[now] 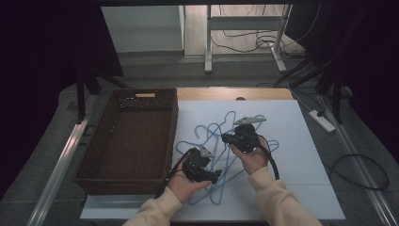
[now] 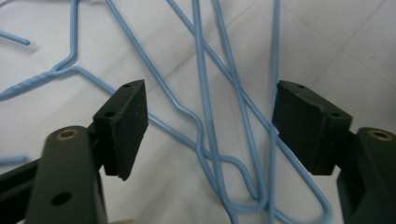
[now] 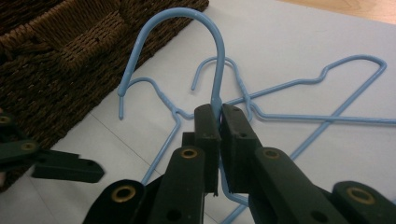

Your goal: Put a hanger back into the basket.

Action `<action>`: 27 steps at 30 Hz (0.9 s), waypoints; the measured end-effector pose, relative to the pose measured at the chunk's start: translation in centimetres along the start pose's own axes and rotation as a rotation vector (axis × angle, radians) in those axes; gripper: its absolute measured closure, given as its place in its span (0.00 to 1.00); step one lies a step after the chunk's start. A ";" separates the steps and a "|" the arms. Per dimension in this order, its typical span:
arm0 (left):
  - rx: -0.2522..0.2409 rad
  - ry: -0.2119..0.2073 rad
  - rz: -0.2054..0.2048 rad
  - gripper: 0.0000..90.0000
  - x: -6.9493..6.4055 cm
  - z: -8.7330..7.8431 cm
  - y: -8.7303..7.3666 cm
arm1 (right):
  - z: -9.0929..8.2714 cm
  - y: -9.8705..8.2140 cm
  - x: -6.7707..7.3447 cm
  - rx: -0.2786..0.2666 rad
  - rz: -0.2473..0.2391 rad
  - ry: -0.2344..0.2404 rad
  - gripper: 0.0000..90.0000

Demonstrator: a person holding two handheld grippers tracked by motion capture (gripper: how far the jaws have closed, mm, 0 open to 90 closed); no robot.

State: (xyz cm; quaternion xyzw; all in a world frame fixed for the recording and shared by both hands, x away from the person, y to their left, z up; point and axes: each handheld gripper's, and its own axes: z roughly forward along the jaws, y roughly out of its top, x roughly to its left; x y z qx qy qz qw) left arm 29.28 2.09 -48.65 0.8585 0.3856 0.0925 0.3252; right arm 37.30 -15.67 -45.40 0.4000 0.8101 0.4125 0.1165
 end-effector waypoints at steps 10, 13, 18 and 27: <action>0.017 -0.044 -0.025 0.72 0.9 2.3 0.3 | -0.2 -0.1 0.2 -0.013 0.001 0.001 0.96; -0.003 -0.079 -0.038 0.86 1.0 2.3 0.3 | -0.3 -0.2 0.2 -0.019 0.001 0.003 0.96; -0.028 -0.103 -0.067 0.96 1.2 2.2 0.4 | -0.9 -0.3 0.1 -0.034 0.006 0.000 0.96; -0.152 -0.194 -0.126 0.96 0.5 0.9 1.3 | -3.5 -0.7 -0.2 -0.112 0.011 -0.025 0.75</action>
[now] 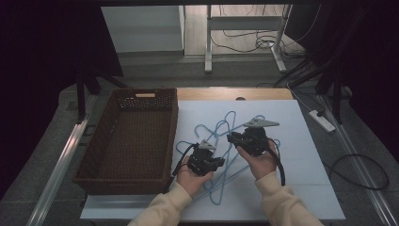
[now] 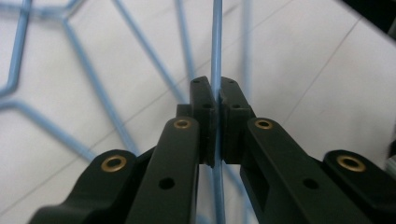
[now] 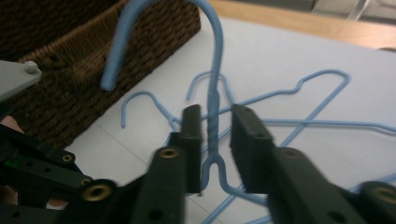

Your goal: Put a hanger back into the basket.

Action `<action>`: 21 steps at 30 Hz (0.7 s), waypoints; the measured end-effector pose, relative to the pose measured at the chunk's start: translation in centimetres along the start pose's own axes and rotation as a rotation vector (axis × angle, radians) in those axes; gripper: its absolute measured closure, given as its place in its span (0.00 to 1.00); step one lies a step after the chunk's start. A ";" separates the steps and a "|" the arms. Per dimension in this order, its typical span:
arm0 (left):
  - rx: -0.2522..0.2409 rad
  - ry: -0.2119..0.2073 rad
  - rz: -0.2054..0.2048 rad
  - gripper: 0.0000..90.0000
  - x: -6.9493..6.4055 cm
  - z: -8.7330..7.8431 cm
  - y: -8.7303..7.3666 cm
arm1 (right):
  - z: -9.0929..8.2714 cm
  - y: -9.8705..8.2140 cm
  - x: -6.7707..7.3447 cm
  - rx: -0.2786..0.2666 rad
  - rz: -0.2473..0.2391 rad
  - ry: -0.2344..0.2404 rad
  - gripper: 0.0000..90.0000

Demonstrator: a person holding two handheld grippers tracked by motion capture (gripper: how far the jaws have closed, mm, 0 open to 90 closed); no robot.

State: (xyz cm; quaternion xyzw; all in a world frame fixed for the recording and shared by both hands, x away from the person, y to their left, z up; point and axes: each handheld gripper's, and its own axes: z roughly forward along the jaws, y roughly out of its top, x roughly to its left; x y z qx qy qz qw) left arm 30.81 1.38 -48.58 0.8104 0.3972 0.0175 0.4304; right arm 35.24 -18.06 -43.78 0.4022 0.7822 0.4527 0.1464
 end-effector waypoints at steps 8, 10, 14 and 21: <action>-0.055 -0.041 0.005 0.96 -0.8 -1.6 1.8 | -5.3 -0.4 -0.2 -0.173 -0.010 -0.014 0.51; -0.069 -0.040 0.011 0.96 -0.9 -2.1 2.2 | -6.2 -0.6 -0.3 -0.191 -0.010 -0.009 0.49; -0.098 -0.043 0.021 0.96 -1.0 -3.3 3.0 | -7.4 -1.3 -0.4 -0.201 -0.022 -0.016 0.44; -0.142 -0.052 0.041 0.96 -1.1 -6.0 4.3 | -8.9 -3.3 -1.1 -0.220 -0.041 -0.026 0.39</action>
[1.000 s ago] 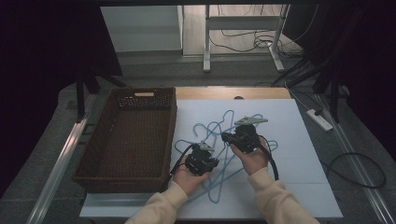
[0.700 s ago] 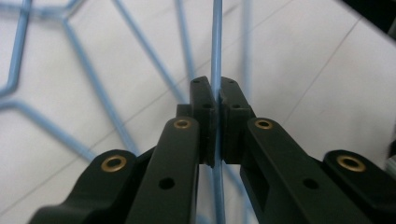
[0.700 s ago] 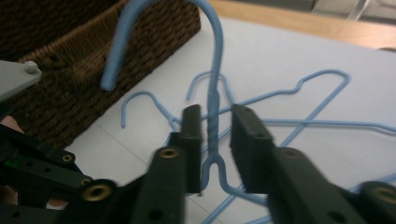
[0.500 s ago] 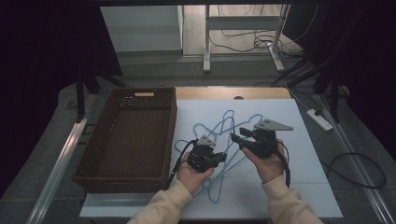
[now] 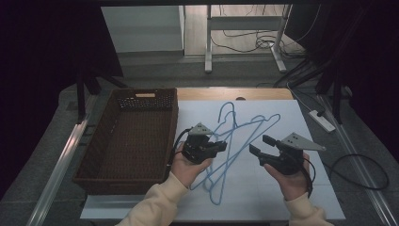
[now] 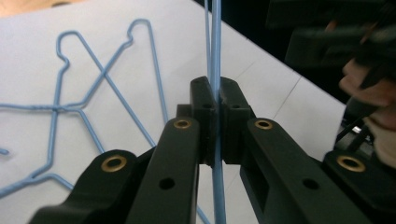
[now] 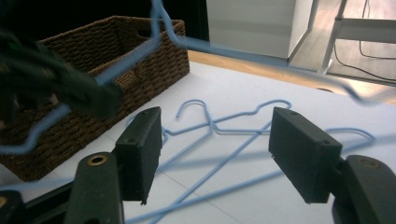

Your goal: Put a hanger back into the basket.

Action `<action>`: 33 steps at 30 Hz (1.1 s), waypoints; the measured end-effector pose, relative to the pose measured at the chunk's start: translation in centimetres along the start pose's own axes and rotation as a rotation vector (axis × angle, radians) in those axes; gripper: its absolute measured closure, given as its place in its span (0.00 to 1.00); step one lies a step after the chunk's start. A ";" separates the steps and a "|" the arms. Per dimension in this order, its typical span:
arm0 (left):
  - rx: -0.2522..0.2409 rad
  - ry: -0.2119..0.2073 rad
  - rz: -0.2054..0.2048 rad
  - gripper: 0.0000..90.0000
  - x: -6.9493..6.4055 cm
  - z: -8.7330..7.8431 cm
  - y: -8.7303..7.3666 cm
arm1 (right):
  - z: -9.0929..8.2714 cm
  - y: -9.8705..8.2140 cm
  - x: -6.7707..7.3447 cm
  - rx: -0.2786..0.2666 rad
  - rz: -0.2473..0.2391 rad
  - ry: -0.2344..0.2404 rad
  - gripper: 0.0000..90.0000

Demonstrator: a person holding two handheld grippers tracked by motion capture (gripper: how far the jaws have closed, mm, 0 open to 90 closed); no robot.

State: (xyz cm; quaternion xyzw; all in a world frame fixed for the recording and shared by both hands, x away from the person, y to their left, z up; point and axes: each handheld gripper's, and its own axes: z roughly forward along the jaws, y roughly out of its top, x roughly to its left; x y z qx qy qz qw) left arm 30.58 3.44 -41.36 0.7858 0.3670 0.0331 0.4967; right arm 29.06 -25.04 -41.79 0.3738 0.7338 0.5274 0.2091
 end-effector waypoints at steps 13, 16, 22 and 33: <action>-0.091 0.051 0.071 0.96 -0.4 -5.2 3.7 | -0.5 -3.5 -2.1 0.053 0.032 -0.016 0.35; -0.105 0.075 0.067 0.96 0.7 -6.8 3.9 | -0.5 -3.9 -2.6 0.069 0.042 -0.020 0.34; -0.116 0.106 0.063 0.96 2.1 -8.7 3.6 | 0.0 -4.5 -3.0 0.098 0.052 -0.030 0.33; -0.152 0.180 0.032 0.96 5.6 -13.2 2.4 | 0.7 -5.1 -3.4 0.131 0.051 -0.037 0.33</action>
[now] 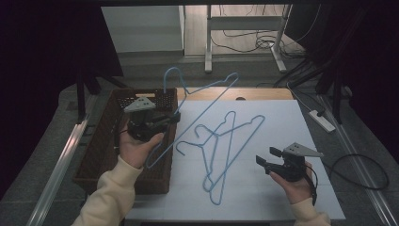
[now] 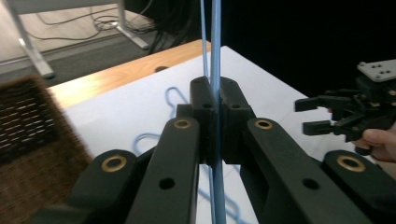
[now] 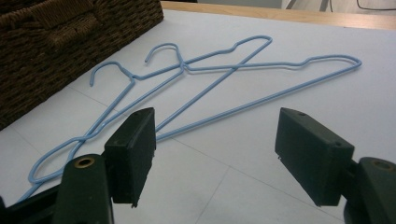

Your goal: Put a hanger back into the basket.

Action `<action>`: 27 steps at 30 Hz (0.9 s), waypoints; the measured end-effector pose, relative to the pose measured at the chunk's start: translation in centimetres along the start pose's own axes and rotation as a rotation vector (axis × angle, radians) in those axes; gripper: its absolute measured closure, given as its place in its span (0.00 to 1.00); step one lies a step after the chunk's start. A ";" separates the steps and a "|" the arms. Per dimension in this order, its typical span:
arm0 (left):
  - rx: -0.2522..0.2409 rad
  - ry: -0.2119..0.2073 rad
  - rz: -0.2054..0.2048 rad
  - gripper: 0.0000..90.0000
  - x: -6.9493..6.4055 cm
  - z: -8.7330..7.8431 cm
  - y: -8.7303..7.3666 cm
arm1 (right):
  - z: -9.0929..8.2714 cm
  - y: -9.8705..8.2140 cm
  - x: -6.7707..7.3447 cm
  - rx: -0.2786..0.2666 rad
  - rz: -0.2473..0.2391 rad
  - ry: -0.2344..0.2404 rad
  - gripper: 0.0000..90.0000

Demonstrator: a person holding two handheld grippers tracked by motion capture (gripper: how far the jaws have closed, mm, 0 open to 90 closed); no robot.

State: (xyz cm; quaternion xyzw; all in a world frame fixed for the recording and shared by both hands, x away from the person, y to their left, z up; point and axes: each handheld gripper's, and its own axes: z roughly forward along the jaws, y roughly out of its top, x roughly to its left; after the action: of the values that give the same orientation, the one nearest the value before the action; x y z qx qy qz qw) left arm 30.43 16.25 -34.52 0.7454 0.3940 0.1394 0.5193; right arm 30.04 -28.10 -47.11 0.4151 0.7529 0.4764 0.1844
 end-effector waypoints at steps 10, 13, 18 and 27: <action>-0.011 0.068 -0.030 0.96 3.6 -2.1 -1.5 | 0.5 -0.3 0.0 0.016 -0.013 -0.010 0.33; -0.011 0.086 -0.040 0.96 4.3 -2.5 -1.7 | 0.5 -0.3 0.0 0.018 -0.016 -0.010 0.33; 0.000 0.147 -0.056 0.96 6.4 -3.7 -2.4 | 0.6 -0.4 0.1 0.022 -0.024 -0.009 0.33; 0.015 0.207 -0.059 0.96 9.1 -5.4 -4.2 | 0.8 -0.5 0.0 0.033 -0.022 -0.014 0.33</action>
State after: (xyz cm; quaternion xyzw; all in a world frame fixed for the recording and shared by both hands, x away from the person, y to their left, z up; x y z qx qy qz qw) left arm 31.16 27.07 -37.77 0.7191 0.4684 0.1975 0.4739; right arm 30.33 -27.81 -47.94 0.4131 0.7639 0.4589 0.1877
